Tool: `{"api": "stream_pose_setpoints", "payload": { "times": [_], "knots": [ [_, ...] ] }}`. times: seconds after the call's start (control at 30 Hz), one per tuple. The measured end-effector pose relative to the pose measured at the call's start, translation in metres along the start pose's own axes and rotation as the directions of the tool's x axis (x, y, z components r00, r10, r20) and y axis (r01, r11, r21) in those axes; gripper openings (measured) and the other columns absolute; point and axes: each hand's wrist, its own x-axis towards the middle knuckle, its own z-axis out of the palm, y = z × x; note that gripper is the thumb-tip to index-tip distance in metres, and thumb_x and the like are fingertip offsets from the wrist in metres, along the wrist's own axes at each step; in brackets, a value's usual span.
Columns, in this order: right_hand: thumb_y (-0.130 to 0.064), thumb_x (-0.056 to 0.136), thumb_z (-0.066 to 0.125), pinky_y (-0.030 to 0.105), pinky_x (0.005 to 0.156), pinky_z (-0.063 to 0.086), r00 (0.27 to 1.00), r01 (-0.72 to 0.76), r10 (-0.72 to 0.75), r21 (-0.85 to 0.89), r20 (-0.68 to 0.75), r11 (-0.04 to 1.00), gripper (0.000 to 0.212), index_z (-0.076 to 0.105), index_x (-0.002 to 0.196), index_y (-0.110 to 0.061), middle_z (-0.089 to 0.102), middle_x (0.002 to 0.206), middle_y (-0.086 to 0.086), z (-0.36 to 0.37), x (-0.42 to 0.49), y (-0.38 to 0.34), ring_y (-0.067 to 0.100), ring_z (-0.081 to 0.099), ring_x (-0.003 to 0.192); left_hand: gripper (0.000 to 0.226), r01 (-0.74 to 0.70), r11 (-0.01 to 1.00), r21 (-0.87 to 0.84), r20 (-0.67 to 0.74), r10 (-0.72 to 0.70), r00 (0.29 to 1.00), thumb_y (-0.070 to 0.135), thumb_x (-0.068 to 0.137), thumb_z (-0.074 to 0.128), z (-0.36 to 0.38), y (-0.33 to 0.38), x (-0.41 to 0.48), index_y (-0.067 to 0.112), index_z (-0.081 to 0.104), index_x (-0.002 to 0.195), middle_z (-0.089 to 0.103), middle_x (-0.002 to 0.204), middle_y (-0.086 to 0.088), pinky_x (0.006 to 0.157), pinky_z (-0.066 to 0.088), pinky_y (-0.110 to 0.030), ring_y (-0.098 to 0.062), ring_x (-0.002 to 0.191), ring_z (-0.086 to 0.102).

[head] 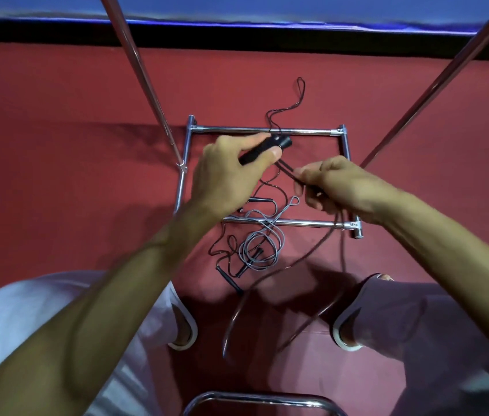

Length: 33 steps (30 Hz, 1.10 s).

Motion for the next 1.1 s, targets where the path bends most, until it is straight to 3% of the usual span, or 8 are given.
{"api": "stream_pose_setpoints", "payload": {
  "times": [0.1, 0.27, 0.37, 0.47, 0.67, 0.8, 0.93, 1.1],
  "knots": [
    [-0.037, 0.098, 0.065, 0.032, 0.056, 0.044, 0.951, 0.076, -0.210, -0.489, -0.226, 0.869, 0.036, 0.062, 0.072, -0.011, 0.062, 0.053, 0.001, 0.000, 0.007, 0.011, 0.022, 0.057, 0.055, 0.047, -0.038, 0.987, 0.158, -0.005, 0.039, 0.999, 0.068, 0.081, 0.061, 0.007, -0.008, 0.000, 0.057, 0.055, 0.127, 0.077, 0.104, 0.008, 0.087, 0.057, -0.038, -0.018, 0.102, 0.071],
    [-0.035, 0.093, 0.064, 0.043, 0.072, 0.056, 0.910, 0.032, -0.330, -0.753, -0.250, 0.657, 0.021, 0.065, 0.083, -0.016, 0.073, 0.074, 0.005, 0.006, 0.003, 0.024, 0.036, 0.068, 0.079, 0.044, -0.054, 0.938, 0.343, 0.058, 0.036, 0.998, 0.065, 0.087, 0.061, 0.016, -0.014, 0.001, 0.049, 0.064, 0.129, 0.077, 0.103, 0.003, 0.082, 0.056, -0.039, -0.027, 0.100, 0.068],
    [-0.029, 0.099, 0.062, 0.027, 0.061, 0.051, 0.950, 0.125, -0.273, -0.619, -0.149, 0.776, 0.033, 0.069, 0.069, -0.016, 0.071, 0.061, -0.004, -0.001, -0.004, 0.017, 0.009, 0.062, 0.055, 0.045, -0.151, 0.880, 0.450, 0.174, 0.079, 0.982, 0.065, 0.088, 0.058, 0.019, -0.014, 0.000, 0.050, 0.062, 0.131, 0.076, 0.109, 0.001, 0.083, 0.055, -0.038, -0.030, 0.105, 0.068],
    [-0.021, 0.103, 0.057, 0.017, 0.039, 0.031, 0.996, 0.058, -0.069, -0.167, -0.061, 0.984, 0.039, 0.067, 0.068, -0.007, 0.060, 0.051, 0.001, -0.005, -0.011, 0.007, 0.006, 0.039, 0.036, 0.041, -0.264, 0.867, 0.424, 0.385, 0.091, 0.918, 0.059, 0.084, 0.059, 0.011, -0.011, -0.004, 0.053, 0.062, 0.125, 0.075, 0.092, 0.003, 0.077, 0.057, -0.039, -0.030, 0.092, 0.068],
    [-0.015, 0.105, 0.051, 0.018, 0.036, 0.021, 0.963, -0.236, 0.195, 0.229, 0.186, 0.945, 0.034, 0.061, 0.075, -0.002, 0.045, 0.049, 0.003, -0.006, -0.016, 0.002, 0.008, 0.030, 0.036, 0.071, -0.304, 0.811, 0.501, 0.438, 0.065, 0.896, 0.094, 0.061, 0.041, 0.017, 0.003, -0.019, 0.060, 0.059, 0.120, 0.073, 0.086, 0.003, 0.076, 0.058, -0.040, -0.030, 0.088, 0.069],
    [-0.016, 0.104, 0.053, 0.017, 0.035, 0.021, 0.953, -0.225, 0.178, 0.181, 0.246, 0.957, 0.034, 0.060, 0.073, -0.004, 0.045, 0.048, 0.003, -0.007, -0.018, 0.000, 0.008, 0.030, 0.036, 0.070, -0.300, 0.762, 0.574, 0.395, 0.063, 0.917, 0.095, 0.063, 0.034, 0.010, 0.011, -0.019, 0.055, 0.071, 0.107, 0.068, 0.073, 0.000, 0.066, 0.051, -0.034, -0.029, 0.075, 0.065],
    [-0.014, 0.096, 0.066, 0.022, 0.041, 0.025, 0.942, -0.020, 0.036, -0.051, 0.333, 0.998, 0.030, 0.063, 0.068, -0.006, 0.046, 0.050, 0.003, -0.017, -0.026, -0.010, 0.014, 0.031, 0.043, 0.072, -0.301, 0.724, 0.620, 0.429, 0.008, 0.903, 0.096, 0.063, 0.045, -0.002, 0.022, -0.021, 0.036, 0.077, 0.086, 0.064, 0.064, 0.000, 0.060, 0.046, -0.033, -0.028, 0.069, 0.063],
    [-0.005, 0.088, 0.077, 0.020, 0.052, 0.037, 0.854, 0.314, -0.149, -0.265, 0.498, 0.912, 0.012, 0.076, 0.076, -0.007, 0.055, 0.057, 0.001, -0.023, -0.036, -0.016, 0.010, 0.043, 0.053, 0.055, -0.275, 0.850, 0.449, 0.710, -0.152, 0.688, 0.086, 0.069, 0.064, -0.018, 0.029, -0.024, 0.033, 0.079, 0.077, 0.046, 0.056, -0.004, 0.053, 0.036, -0.033, -0.022, 0.056, 0.045]
  ]
}}
